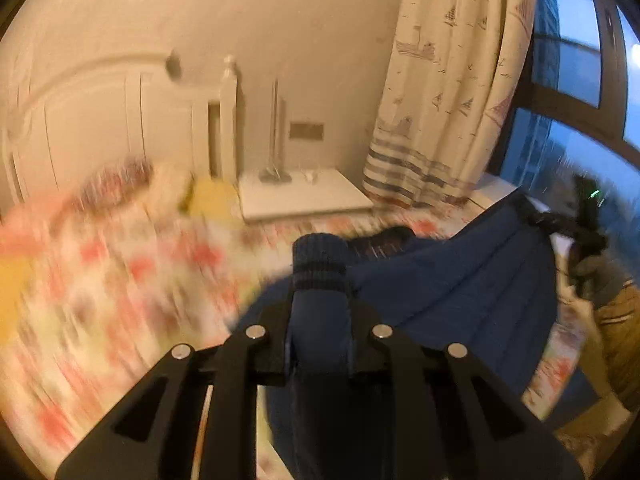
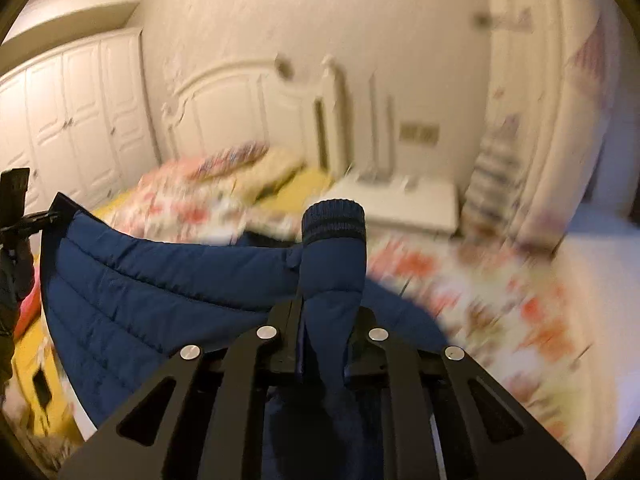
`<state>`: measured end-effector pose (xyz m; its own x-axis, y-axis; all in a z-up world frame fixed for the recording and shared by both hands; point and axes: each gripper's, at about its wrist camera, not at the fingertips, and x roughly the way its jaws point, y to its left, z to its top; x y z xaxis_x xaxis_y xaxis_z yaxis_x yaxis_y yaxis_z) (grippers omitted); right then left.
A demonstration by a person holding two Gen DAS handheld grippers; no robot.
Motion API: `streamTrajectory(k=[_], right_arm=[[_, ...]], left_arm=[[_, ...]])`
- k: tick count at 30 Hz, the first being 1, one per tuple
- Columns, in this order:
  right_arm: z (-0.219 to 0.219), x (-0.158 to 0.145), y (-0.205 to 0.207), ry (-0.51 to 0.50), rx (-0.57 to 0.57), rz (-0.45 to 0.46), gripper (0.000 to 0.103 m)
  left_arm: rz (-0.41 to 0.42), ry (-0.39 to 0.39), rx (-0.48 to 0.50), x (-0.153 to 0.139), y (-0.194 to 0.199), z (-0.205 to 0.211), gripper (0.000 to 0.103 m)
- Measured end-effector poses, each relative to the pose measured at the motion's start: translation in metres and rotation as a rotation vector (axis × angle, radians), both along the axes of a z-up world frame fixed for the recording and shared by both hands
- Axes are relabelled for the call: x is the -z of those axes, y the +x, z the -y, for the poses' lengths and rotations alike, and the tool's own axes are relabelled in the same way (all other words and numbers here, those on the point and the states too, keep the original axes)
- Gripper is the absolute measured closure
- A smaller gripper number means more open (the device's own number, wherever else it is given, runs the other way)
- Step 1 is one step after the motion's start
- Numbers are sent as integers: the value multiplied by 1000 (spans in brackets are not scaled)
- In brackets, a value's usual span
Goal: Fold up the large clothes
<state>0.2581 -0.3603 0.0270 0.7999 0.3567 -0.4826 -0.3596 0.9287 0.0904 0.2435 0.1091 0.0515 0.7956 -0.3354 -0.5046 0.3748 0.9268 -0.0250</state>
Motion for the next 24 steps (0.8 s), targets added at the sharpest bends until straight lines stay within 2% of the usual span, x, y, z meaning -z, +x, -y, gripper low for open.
streamTrajectory(k=[1,3,4,6,9,10,11,12,13,14,15,17,19,21,22,23,24], right_arm=[[6,-15,7,10,32,22,90],[19,-31,26,45,91,27,90],[27,-34,40,77,127,12,90],[35,-24,69,75,196,-41,90],[33,26,113,28,282,-196,90],[32,49,125,10,303,-259,90],[32,80,136,-16,319,-328,90],[33,108,142,-37,329,-378,90],[39,126,143,6,325,-401,90],[45,130,141,70,321,-398,90],[53,130,140,129,310,-394,90],[52,126,139,117,291,-376,90],[44,122,140,66,276,-355,90],[37,121,140,41,270,-344,89],[34,121,139,32,270,-342,89],[34,122,139,30,273,-342,89],[35,123,139,34,275,-343,89]], left_arm=[[5,24,-6,-11,15,6,84],[-17,74,-32,-29,70,21,82],[-48,90,-46,-28,99,27,80],[-123,97,-70,-16,145,36,80],[-244,197,-188,56,213,54,80],[-275,223,-226,79,221,53,86],[-330,258,-279,115,232,51,91],[-389,278,-314,151,237,45,92],[-420,265,-330,171,238,37,93],[-418,176,-345,180,235,22,94],[-428,84,-361,176,234,6,94],[-407,9,-387,169,229,-14,95],[-356,-6,-369,158,223,-21,93],[-359,-99,-266,147,219,-22,65],[-374,-160,-208,142,218,-22,25],[-373,-204,-164,137,217,-19,5],[-359,-236,-118,131,215,-14,4]])
